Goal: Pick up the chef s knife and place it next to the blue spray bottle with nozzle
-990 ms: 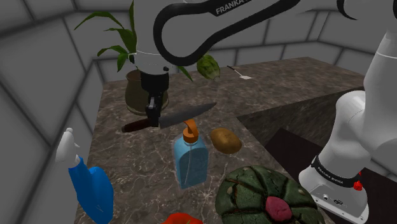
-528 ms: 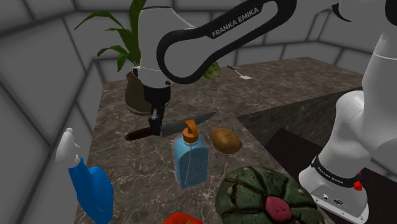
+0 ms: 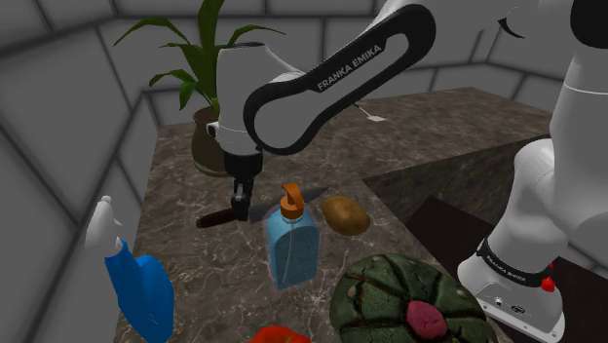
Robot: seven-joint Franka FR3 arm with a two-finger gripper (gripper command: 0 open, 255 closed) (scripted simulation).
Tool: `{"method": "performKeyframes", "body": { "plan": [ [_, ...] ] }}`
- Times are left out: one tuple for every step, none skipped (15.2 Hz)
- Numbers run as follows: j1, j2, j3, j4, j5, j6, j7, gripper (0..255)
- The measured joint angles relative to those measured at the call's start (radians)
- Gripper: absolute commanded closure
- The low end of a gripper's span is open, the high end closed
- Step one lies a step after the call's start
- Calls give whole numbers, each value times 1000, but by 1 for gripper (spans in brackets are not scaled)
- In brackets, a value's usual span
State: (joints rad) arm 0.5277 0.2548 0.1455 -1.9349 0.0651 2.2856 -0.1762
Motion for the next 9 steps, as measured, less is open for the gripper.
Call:
{"method": "performKeyframes", "body": {
  "plan": [
    [0,7,0,-3,-1,11,0,255],
    [1,13,0,-9,-1,22,0,255],
    [3,21,0,-11,-3,33,3,255],
    [3,25,0,-15,-3,41,2,255],
    [3,26,0,-19,-3,47,0,255],
    [2,27,-1,-18,-3,50,0,255],
    [2,29,-1,-17,-3,50,0,255],
    [2,28,-1,-19,-3,52,0,255],
    [2,28,-1,-19,-3,53,0,255]
  ]
}}
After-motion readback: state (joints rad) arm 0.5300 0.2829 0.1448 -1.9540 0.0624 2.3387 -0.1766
